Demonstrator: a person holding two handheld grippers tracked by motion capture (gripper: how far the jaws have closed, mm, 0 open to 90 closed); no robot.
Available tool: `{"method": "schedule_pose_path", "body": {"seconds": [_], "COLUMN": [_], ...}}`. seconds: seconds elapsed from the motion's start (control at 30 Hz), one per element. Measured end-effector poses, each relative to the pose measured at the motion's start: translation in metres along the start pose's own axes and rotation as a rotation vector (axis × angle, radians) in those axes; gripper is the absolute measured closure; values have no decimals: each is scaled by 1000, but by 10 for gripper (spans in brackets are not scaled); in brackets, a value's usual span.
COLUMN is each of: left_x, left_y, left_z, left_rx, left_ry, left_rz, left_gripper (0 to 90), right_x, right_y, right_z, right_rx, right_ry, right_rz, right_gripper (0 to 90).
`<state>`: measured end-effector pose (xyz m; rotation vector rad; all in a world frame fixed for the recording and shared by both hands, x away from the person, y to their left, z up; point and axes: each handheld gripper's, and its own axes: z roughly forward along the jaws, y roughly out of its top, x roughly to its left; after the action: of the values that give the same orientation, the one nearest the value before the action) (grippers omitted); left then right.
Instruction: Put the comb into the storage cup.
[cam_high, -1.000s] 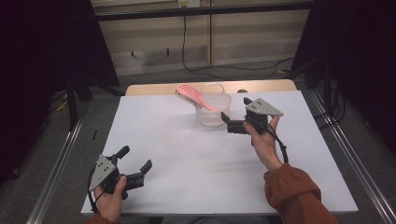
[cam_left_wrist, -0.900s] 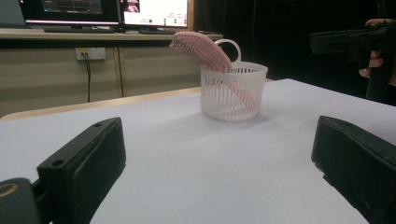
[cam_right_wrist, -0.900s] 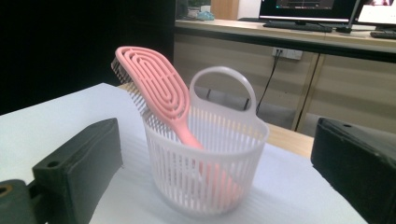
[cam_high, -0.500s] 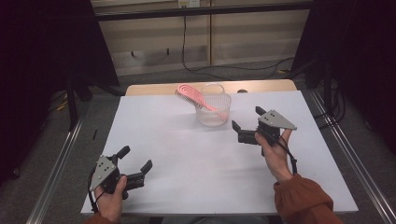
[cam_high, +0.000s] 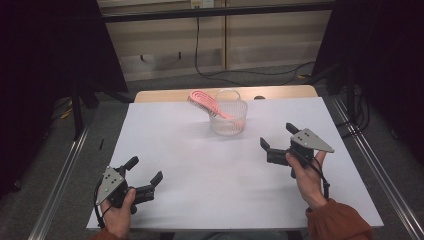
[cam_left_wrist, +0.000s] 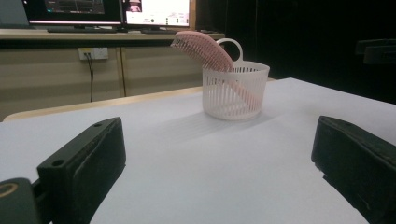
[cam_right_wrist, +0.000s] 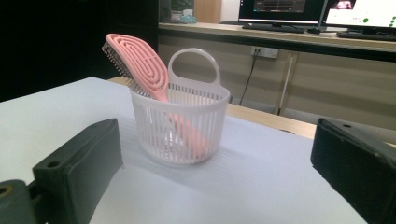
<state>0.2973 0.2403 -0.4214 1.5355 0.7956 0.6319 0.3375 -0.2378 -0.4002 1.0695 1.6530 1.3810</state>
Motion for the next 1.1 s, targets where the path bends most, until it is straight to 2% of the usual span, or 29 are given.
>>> {"method": "schedule_pose_path", "body": {"seconds": [0.33,0.4,0.73,0.93,1.1], "left_x": [0,0,1,1,-1], "left_y": [0,0,1,1,1], "left_z": [-1,-1,-2,-4,-5], "left_rx": [-2,-6,3,-6,-2], "left_ry": [4,5,34,34,36], "left_rz": [4,-6,4,-5,6], "left_gripper": [30,30,31,31,30], "right_x": [-6,-8,-11,-16,-19], "right_y": [-5,-6,-19,-26,-32], "right_z": [-23,-27,-50,-63,-72], "right_rx": [-10,-18,-15,-9,-7], "right_ry": [-23,-36,-89,-116,-138], "right_rz": [26,27,34,47,46], "right_gripper": [18,20,0,0,0]}}
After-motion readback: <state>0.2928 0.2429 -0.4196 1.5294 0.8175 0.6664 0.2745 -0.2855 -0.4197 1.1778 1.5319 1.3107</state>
